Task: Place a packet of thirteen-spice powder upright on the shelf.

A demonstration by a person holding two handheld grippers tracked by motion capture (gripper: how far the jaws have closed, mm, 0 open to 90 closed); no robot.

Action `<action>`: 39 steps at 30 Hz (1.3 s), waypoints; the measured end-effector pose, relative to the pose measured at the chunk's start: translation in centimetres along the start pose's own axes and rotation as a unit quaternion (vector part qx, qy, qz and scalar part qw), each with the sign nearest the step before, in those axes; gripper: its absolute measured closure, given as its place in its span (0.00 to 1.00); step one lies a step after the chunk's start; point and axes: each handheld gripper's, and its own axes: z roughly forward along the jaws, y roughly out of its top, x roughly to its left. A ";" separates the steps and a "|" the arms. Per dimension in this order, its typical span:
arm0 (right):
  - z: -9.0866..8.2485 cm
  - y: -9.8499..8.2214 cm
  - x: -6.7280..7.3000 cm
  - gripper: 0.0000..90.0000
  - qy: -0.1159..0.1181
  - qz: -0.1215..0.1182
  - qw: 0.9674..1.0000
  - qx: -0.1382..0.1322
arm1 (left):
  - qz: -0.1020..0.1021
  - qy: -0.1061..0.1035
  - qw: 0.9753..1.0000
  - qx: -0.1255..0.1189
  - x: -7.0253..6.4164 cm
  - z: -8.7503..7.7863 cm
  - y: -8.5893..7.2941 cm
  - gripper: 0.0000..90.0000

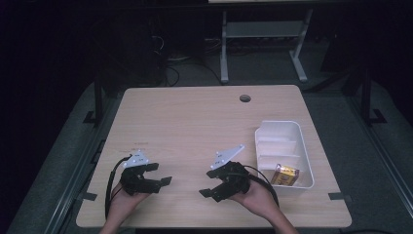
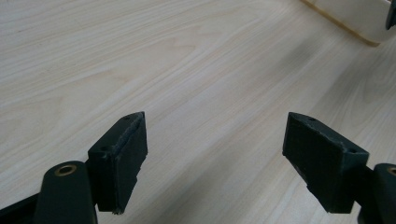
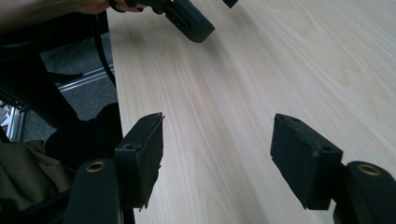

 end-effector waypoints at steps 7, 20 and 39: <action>0.9 -0.4 0.1 0.36 0.000 0.007 1.000 0.005 | 0.002 -0.001 1.000 0.002 -0.1 0.1 0.0 0.24; 2.8 -1.7 0.1 0.32 -0.002 0.021 1.000 0.011 | 0.006 -0.003 1.000 0.003 -0.2 0.2 0.0 0.24; 4.3 -3.4 0.3 0.31 -0.013 0.018 1.000 0.007 | 0.018 -0.009 1.000 0.012 -0.5 0.6 0.1 0.24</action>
